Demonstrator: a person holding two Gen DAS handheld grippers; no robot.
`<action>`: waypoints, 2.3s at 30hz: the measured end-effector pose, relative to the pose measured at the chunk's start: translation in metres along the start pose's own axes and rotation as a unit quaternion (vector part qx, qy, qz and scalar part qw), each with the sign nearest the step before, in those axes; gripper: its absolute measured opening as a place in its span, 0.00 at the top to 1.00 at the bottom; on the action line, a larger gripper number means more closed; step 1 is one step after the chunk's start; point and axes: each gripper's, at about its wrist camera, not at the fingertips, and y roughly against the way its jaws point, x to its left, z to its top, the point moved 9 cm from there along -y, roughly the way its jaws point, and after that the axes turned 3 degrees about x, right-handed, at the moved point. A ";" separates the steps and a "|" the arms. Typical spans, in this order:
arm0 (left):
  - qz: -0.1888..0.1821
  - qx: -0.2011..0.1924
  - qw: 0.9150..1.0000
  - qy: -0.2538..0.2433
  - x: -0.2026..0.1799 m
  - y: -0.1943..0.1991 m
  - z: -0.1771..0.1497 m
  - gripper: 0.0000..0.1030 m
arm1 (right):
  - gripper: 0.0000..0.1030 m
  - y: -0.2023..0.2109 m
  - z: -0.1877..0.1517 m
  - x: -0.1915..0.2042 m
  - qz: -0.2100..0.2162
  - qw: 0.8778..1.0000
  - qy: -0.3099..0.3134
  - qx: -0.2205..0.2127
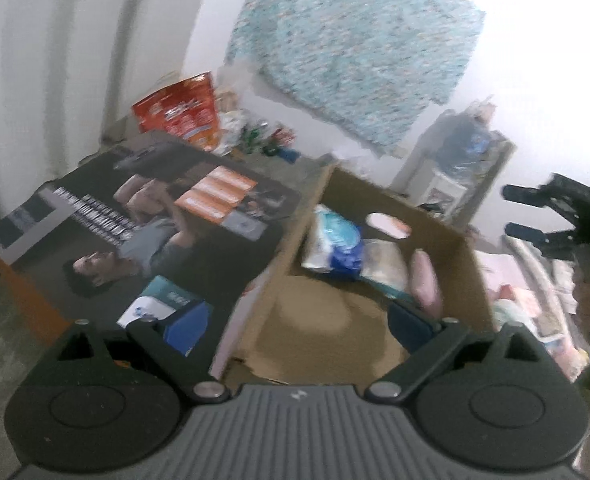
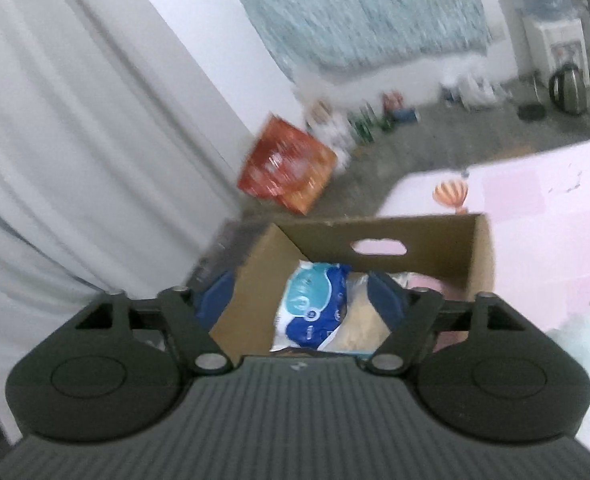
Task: Organize soft objects
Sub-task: 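Move both tools over to the soft items on the bed, then close the left tool on the pink plush toy's head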
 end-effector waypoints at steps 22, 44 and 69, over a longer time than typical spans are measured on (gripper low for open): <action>-0.151 0.004 0.975 -0.162 -0.191 0.048 -0.097 0.00 | 0.01 0.324 -0.250 -0.198 -0.397 0.913 -0.050 -0.083; -0.220 0.116 0.915 -0.316 -0.384 -0.022 -0.239 0.00 | 0.01 0.355 -0.306 -0.246 -0.295 0.934 -0.083 -0.183; -0.199 0.171 0.915 -0.305 -0.535 -0.158 -0.163 0.01 | 0.01 0.293 -0.164 -0.315 -0.248 0.953 -0.002 -0.172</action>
